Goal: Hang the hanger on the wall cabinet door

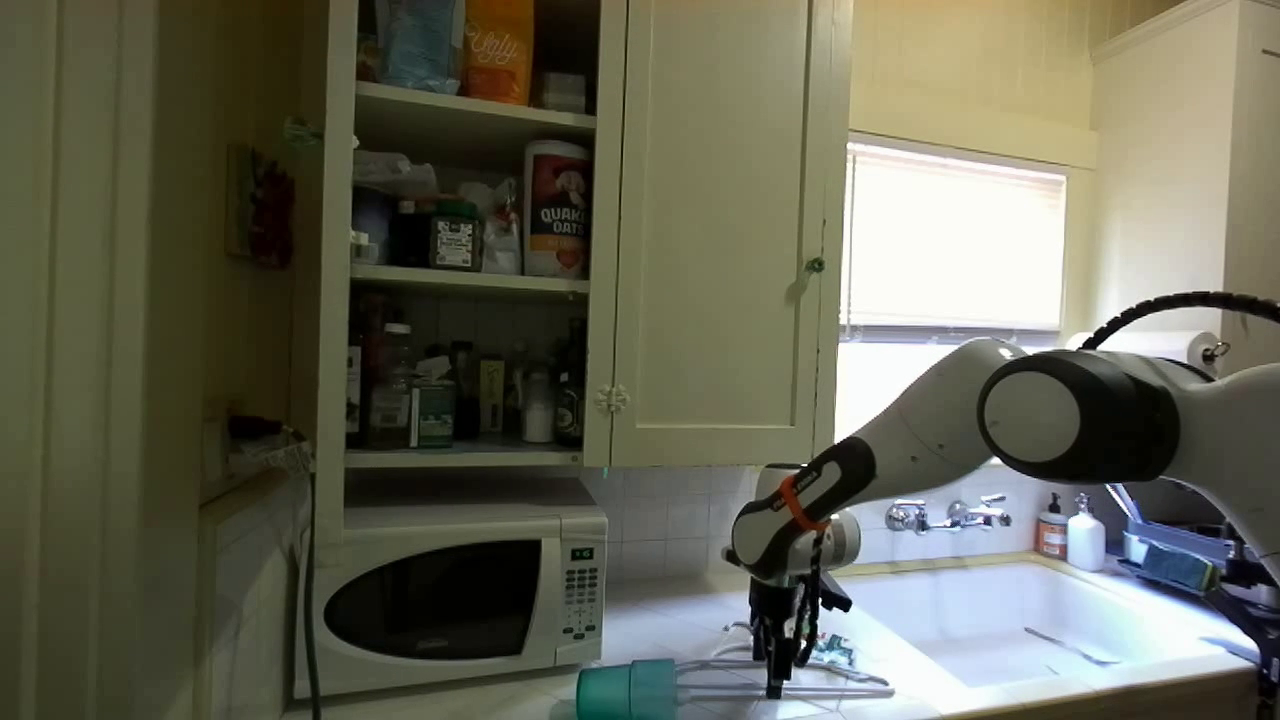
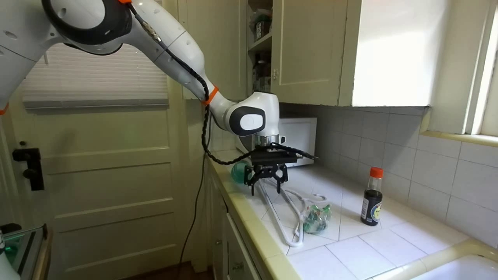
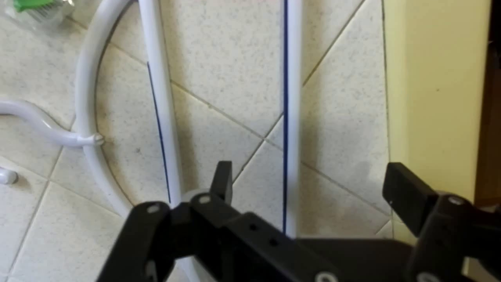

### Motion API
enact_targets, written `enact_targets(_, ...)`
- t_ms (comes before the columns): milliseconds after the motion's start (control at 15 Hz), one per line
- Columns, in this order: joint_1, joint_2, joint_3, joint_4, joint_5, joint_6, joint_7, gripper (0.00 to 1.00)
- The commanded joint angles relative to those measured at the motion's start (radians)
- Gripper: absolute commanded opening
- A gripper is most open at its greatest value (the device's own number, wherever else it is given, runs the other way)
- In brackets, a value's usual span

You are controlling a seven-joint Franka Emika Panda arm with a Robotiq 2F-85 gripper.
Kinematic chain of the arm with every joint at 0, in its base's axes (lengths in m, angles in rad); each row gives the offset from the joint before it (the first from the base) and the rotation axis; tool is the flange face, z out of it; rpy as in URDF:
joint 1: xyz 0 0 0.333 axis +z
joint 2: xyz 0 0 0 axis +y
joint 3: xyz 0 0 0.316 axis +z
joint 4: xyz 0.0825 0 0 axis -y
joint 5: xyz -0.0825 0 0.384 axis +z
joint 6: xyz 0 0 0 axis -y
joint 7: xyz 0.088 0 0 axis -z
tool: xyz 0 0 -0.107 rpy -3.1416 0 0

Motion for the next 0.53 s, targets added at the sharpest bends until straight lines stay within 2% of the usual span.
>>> enact_targets(0,-0.017,0.009,0.016,-0.031,0.007,0.043,-0.007,0.88)
enact_targets(67,-0.017,0.013,0.016,-0.027,0.007,0.039,-0.006,0.82)
enact_targets(133,-0.017,0.017,0.015,-0.022,0.005,0.036,-0.006,0.7)
enact_targets(400,-0.025,0.015,0.017,-0.01,0.011,0.026,-0.007,0.52)
enact_targets(467,-0.026,0.015,0.016,-0.007,0.011,0.025,-0.005,0.36)
